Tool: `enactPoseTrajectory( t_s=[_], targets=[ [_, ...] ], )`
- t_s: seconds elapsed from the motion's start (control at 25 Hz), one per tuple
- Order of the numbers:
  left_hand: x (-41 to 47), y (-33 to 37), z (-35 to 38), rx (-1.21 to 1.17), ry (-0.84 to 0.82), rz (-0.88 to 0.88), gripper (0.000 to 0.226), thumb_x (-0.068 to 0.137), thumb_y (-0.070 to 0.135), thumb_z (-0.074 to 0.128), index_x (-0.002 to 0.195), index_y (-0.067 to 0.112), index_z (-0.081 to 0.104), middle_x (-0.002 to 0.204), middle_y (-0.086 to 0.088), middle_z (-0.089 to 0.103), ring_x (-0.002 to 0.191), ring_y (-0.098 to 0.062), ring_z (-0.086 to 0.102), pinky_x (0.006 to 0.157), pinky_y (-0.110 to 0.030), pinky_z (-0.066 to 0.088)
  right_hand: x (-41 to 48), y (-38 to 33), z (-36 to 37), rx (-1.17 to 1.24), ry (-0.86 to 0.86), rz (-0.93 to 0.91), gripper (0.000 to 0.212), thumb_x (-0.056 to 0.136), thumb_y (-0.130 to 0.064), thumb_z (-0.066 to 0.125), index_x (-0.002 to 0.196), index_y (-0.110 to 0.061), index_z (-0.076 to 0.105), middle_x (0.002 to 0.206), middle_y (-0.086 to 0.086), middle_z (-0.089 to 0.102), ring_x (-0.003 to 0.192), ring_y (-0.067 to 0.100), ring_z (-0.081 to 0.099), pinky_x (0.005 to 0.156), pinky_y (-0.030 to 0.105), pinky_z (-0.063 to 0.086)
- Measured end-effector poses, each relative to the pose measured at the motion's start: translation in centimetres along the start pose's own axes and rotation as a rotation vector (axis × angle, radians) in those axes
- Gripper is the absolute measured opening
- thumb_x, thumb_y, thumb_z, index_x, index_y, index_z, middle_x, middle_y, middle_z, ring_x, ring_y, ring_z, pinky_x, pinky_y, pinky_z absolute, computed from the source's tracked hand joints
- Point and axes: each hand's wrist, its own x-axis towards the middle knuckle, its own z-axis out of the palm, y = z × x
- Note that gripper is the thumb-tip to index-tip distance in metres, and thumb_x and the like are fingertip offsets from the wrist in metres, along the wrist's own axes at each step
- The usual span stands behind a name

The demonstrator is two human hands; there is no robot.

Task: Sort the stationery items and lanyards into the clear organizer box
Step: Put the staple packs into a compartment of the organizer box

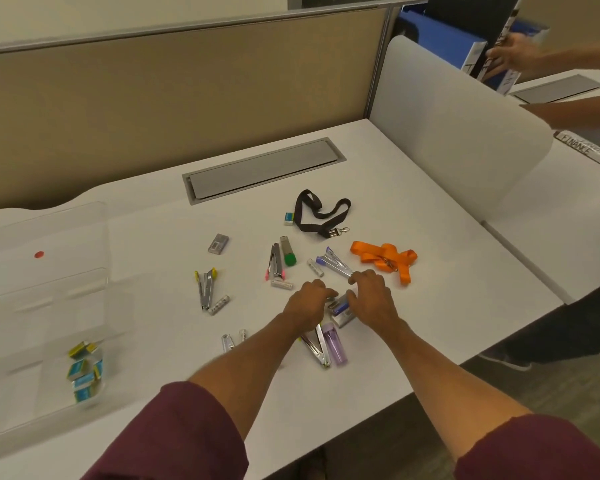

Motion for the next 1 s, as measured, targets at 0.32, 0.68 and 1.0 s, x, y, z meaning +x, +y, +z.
enactPoseTrajectory(
  t_s=[0.32,0.68,1.0],
  targets=[
    [0.9,-1.2,-0.6,0.096,0.139,0.019,0.040,0.090,0.006,0.059,0.126,0.022,0.055,0.125,-0.010,0.056,0.115,-0.029,0.053,0.092,-0.040,0.050,4.1,-2.2,-0.4,0.009,0.018,-0.113,0.036,0.094,-0.024,0.056,0.130,-0.016,0.052,0.135,0.008,0.053,0.123,0.020,0.050,0.101,0.029,0.045],
    [0.1,-3.3,-2.0,-0.004,-0.046,0.070,0.027,0.094,0.018,0.054,0.118,0.010,0.062,0.117,-0.013,0.062,0.108,-0.027,0.056,0.094,-0.041,0.050,8.8,-7.0,-0.6,0.032,0.009,-0.238,0.029,0.095,-0.020,0.055,0.123,-0.012,0.055,0.134,0.011,0.050,0.127,0.023,0.045,0.103,0.031,0.043],
    [0.8,-6.2,-5.3,-0.083,0.178,0.100,0.025,0.093,0.014,0.052,0.114,0.005,0.060,0.113,-0.014,0.061,0.104,-0.026,0.055,0.092,-0.039,0.048,12.0,-8.2,-0.7,0.003,-0.030,-0.340,0.029,0.094,-0.012,0.053,0.122,-0.007,0.056,0.127,0.014,0.052,0.121,0.027,0.048,0.097,0.033,0.044]
  ],
)
